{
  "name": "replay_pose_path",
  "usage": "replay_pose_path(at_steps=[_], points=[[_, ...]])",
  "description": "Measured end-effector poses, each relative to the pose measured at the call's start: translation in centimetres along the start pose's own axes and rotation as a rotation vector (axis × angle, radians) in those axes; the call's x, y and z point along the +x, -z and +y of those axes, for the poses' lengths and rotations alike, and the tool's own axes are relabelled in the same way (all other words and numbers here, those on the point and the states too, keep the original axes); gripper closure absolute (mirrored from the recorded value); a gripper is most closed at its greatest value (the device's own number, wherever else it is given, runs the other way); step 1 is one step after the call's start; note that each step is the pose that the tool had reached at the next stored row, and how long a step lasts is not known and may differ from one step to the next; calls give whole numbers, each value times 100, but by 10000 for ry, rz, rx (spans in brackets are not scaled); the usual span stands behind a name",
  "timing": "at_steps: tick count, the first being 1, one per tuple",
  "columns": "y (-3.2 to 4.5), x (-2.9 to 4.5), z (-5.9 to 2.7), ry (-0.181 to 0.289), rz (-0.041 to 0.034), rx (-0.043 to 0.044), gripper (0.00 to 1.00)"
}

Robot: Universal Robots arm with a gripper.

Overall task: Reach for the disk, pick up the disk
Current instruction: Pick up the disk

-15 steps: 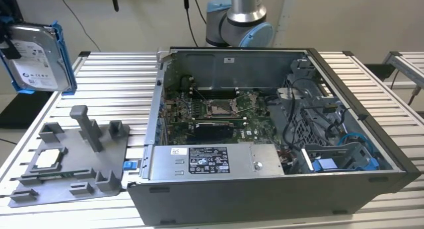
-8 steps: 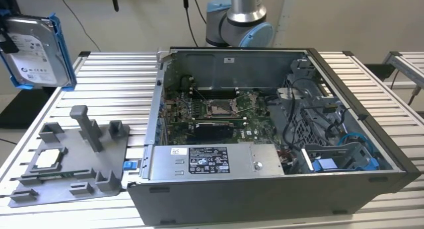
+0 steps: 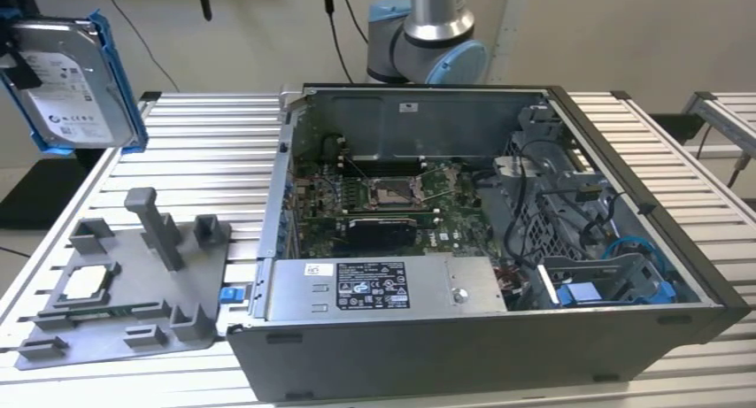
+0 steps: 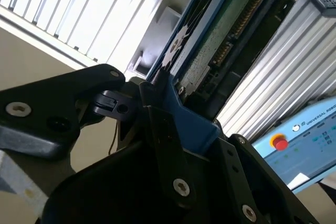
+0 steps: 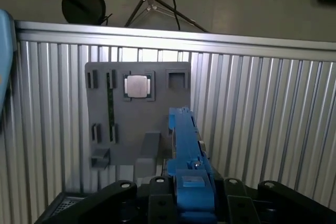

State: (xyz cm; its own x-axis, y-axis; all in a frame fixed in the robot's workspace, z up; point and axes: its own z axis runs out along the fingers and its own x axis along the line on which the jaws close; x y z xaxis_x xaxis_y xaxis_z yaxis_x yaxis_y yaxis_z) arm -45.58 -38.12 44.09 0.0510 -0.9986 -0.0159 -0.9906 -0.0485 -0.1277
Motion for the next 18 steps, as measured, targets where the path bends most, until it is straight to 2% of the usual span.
replay_pose_path(at_steps=[7, 14, 18], points=[[171, -4, -19, 3, 9, 181, 100], [306, -5, -36, 3, 11, 226, 100], [353, -4, -41, 1, -4, 227, 100]])
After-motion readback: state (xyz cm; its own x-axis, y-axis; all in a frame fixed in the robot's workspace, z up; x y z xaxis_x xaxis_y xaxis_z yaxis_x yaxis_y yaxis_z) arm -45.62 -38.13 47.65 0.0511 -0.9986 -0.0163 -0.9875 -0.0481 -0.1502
